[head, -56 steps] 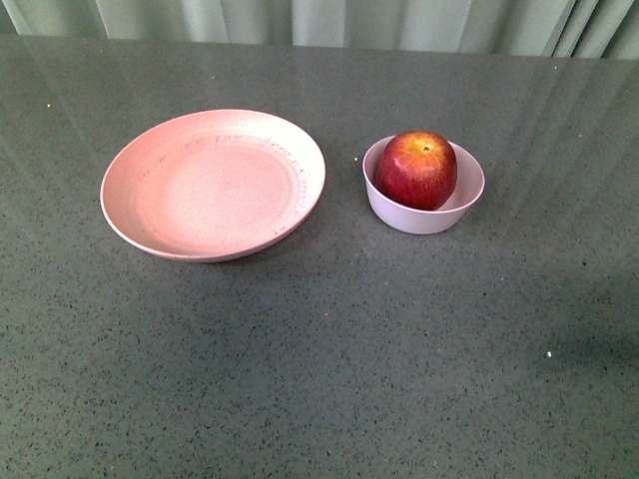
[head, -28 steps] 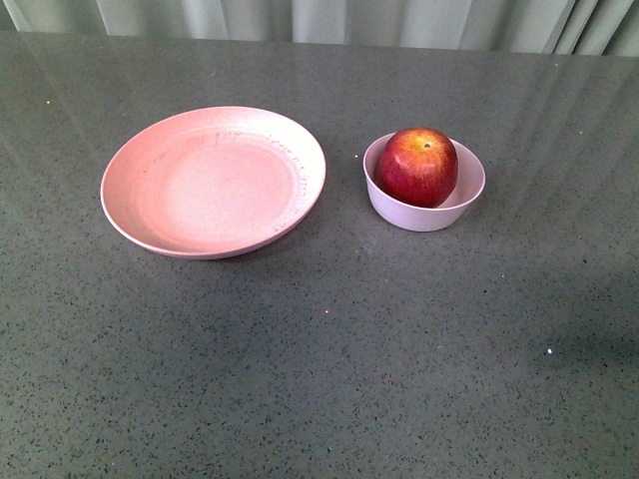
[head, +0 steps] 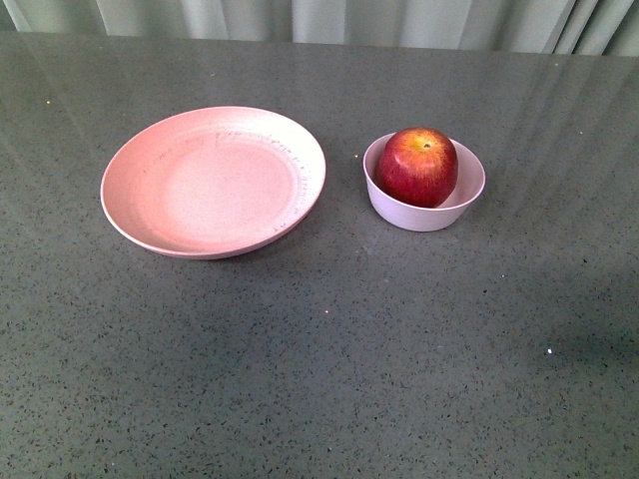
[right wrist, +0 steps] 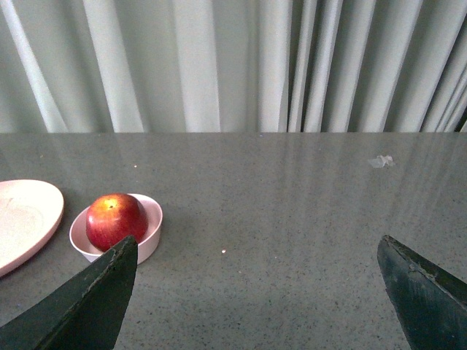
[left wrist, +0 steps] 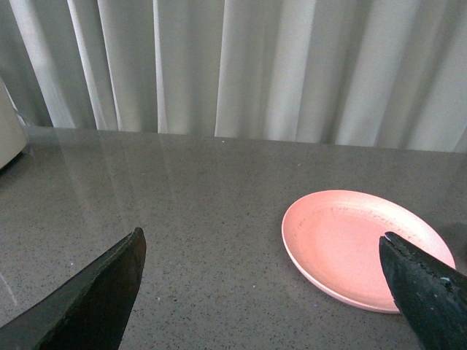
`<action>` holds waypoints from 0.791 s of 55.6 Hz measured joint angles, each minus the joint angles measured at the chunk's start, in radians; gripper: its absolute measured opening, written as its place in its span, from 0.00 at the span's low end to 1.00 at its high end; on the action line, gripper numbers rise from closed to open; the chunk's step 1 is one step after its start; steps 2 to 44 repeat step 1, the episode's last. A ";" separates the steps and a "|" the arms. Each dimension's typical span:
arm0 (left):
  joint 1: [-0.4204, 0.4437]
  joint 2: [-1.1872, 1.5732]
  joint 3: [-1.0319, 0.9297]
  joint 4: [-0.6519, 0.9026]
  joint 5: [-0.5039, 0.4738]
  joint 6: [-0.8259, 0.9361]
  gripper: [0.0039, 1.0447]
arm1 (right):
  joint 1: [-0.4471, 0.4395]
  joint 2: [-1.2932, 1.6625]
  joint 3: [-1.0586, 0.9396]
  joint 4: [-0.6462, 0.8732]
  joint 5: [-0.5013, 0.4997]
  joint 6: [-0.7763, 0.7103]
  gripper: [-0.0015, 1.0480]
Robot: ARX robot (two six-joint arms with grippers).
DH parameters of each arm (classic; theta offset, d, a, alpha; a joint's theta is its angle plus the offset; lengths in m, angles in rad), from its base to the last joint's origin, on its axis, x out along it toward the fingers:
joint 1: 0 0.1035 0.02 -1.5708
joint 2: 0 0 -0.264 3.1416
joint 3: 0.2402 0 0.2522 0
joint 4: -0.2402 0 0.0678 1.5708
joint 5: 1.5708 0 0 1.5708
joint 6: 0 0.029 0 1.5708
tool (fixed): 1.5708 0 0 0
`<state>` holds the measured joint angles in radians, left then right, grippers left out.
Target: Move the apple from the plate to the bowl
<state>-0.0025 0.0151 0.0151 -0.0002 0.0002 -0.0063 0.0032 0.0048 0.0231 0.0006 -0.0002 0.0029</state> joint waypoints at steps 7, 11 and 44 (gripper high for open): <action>0.000 0.000 0.000 0.000 0.000 0.000 0.92 | 0.000 0.000 0.000 0.000 0.000 0.000 0.91; 0.000 0.000 0.000 0.000 0.000 0.000 0.92 | 0.000 0.000 0.000 0.000 0.000 0.000 0.91; 0.000 0.000 0.000 0.000 0.000 0.000 0.92 | 0.000 0.000 0.000 0.000 0.000 0.000 0.91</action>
